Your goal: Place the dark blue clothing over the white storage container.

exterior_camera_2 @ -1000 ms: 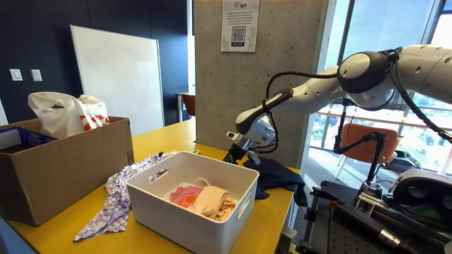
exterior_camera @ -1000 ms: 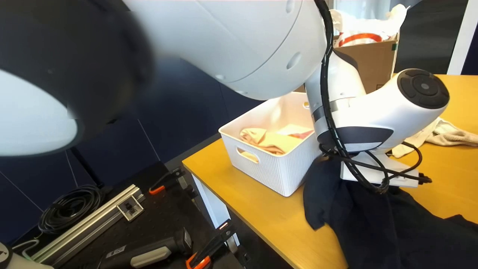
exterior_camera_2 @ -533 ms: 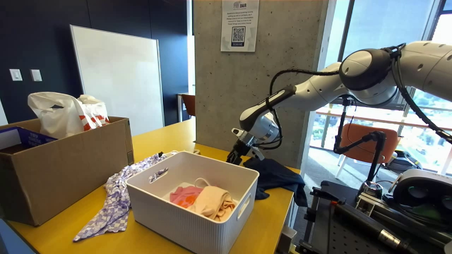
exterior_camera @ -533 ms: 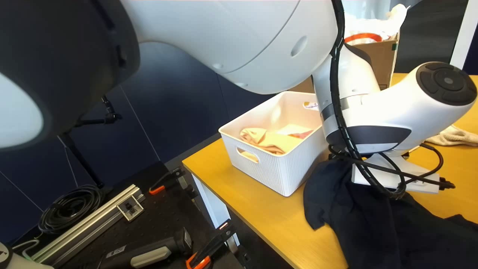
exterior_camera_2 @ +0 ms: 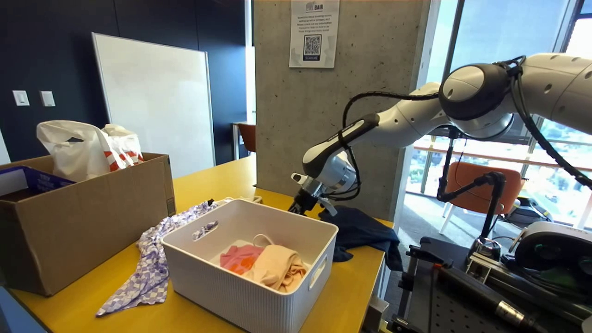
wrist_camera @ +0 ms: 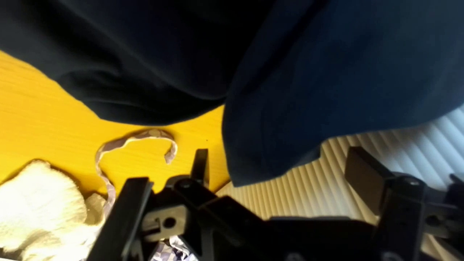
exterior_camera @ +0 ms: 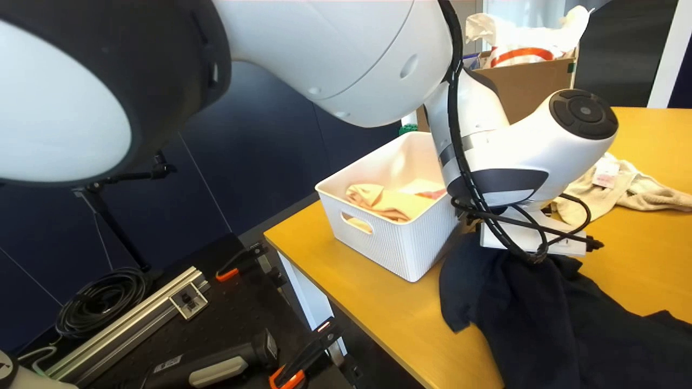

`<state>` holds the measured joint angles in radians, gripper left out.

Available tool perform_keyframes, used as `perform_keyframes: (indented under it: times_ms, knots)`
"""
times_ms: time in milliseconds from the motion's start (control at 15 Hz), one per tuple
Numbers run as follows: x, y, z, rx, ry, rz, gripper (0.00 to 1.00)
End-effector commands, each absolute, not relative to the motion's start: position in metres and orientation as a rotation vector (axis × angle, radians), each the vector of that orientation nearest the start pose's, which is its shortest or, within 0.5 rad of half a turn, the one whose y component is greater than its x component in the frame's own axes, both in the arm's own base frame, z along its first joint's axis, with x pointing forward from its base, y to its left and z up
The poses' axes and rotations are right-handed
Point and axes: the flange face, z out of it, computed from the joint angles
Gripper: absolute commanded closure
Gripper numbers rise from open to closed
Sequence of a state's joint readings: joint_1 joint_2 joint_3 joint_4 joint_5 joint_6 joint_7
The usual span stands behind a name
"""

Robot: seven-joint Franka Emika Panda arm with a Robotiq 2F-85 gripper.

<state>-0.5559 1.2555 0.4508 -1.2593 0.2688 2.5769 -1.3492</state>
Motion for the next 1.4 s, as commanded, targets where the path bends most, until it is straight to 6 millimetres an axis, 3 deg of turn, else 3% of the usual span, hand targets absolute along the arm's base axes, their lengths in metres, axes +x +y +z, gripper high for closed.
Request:
perform_keyframes:
  times_ms: [0,600,667,1067,1333]
  knots:
    - [0.704,-0.174,0.042,-2.601,-0.894,-0.641,0.24]
    - [0.686,-0.178,0.053,-2.683,-0.881,-0.664,0.95]
    - [0.685,-0.178,0.057,-2.693,-0.875,-0.671,0.99]
    - [0.670,-0.210,0.097,-2.763,-0.781,-0.743,0.99]
    - [0.664,-0.238,0.148,-2.799,-0.732,-0.796,0.99]
